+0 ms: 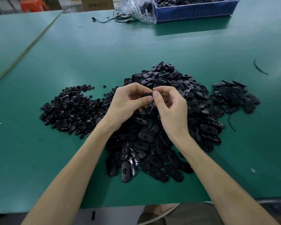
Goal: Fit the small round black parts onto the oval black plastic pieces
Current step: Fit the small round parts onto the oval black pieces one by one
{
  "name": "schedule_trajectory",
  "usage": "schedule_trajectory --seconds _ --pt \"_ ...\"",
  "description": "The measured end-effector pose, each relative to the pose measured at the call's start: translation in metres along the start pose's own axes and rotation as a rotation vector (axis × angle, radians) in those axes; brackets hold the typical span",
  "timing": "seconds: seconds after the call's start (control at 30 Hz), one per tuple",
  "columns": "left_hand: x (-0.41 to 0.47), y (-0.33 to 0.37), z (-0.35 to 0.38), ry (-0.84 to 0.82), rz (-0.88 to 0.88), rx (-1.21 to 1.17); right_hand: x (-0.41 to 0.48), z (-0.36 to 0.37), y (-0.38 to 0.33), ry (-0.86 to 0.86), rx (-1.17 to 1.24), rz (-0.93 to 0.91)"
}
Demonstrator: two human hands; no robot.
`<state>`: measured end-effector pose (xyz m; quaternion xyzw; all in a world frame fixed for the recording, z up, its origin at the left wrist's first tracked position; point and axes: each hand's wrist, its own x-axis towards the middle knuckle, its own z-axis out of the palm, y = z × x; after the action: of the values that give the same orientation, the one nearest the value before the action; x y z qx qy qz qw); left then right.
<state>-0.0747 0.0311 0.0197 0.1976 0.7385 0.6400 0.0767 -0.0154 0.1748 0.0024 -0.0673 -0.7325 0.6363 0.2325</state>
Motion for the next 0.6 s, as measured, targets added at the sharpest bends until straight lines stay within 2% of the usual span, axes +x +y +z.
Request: schedule_trajectory --seconds 0.33,0.6 --pt "-0.0014 0.0015 0.0000 -0.006 -0.023 -0.009 -0.0002 -0.0029 0.0023 0.009 0.019 0.013" --pt "-0.0011 0.0019 0.0017 -0.001 -0.062 0.106 -0.0018 -0.0015 0.0020 -0.036 0.036 -0.009"
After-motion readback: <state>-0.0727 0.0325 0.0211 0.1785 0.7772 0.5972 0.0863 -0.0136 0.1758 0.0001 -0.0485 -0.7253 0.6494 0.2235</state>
